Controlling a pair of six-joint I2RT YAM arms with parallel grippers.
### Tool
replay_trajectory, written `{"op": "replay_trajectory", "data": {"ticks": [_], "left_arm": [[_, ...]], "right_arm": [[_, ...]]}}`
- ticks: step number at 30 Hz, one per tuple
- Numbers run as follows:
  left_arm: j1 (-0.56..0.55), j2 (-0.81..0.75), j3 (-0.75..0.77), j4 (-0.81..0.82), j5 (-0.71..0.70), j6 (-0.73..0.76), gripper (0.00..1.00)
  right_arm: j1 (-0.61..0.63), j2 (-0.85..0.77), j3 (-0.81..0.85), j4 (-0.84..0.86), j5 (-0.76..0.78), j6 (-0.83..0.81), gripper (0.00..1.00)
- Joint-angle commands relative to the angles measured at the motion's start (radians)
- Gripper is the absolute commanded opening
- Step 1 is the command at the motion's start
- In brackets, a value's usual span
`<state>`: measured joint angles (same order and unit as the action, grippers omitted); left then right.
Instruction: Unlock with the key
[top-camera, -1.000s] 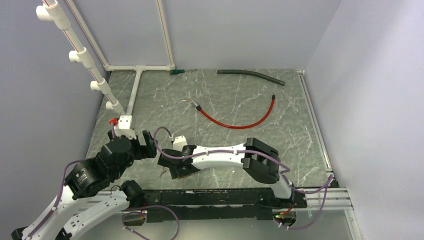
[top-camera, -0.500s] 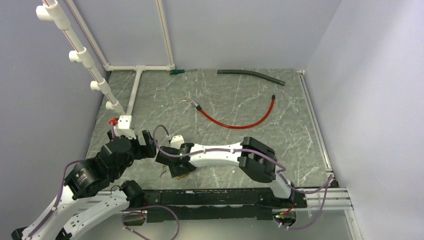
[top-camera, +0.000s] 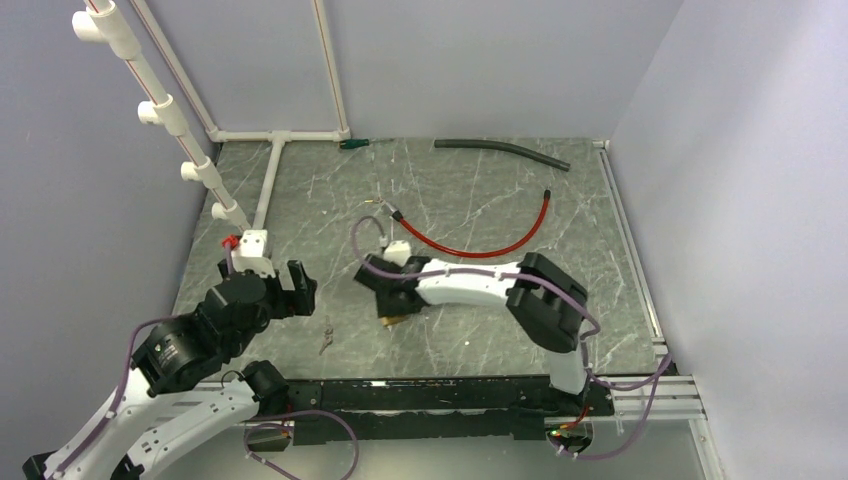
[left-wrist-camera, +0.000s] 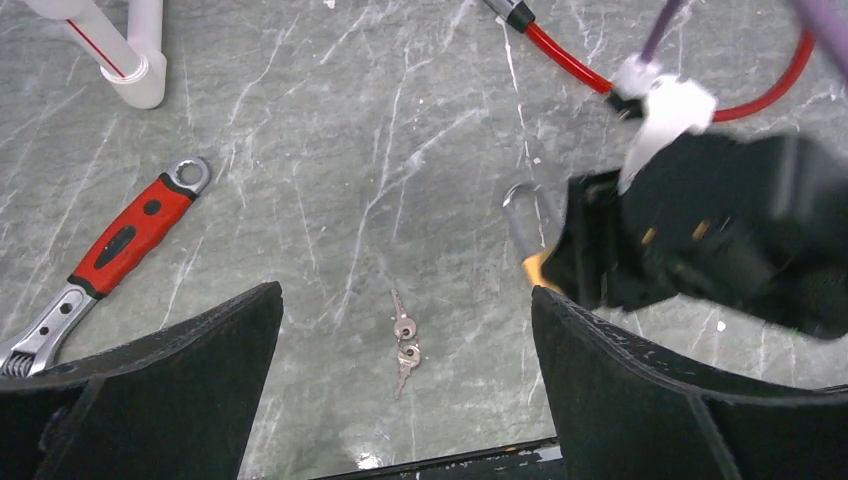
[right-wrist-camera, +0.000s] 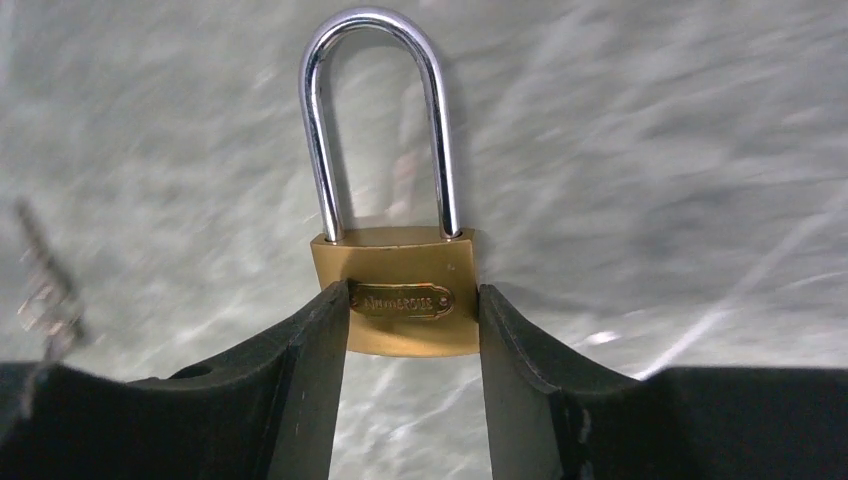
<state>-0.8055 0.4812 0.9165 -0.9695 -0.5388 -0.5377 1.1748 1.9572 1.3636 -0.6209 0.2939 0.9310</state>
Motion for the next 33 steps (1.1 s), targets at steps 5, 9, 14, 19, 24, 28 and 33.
{"op": "replay_trajectory", "data": {"ticks": [5, 9, 14, 19, 24, 28, 33], "left_arm": [[0.001, 0.094, 0.024, 0.013, 0.004, -0.015, 0.98], [0.0, 0.128, 0.02, 0.018, 0.001, -0.018, 0.97], [0.001, 0.234, 0.025, 0.017, 0.025, -0.019, 0.91], [-0.001, 0.44, 0.036, -0.055, 0.022, -0.172, 0.83], [0.001, 0.611, -0.077, 0.045, 0.034, -0.263, 0.82], [0.014, 0.667, -0.068, 0.045, 0.012, -0.288, 0.79], [0.083, 0.691, -0.136, 0.158, 0.169, -0.279, 0.76]], "right_arm": [[-0.19, -0.101, -0.204, -0.035, 0.198, -0.168, 0.38], [-0.23, -0.156, -0.234, -0.022, 0.185, -0.201, 0.42], [-0.254, -0.26, -0.27, 0.002, 0.162, -0.231, 0.63], [-0.272, -0.405, -0.268, -0.077, 0.232, -0.223, 0.97], [-0.275, -0.548, -0.306, -0.077, 0.223, -0.247, 0.99], [-0.276, -0.671, -0.38, -0.018, 0.184, -0.229, 0.99], [-0.275, -0.757, -0.453, 0.058, 0.112, -0.205, 0.98]]}}
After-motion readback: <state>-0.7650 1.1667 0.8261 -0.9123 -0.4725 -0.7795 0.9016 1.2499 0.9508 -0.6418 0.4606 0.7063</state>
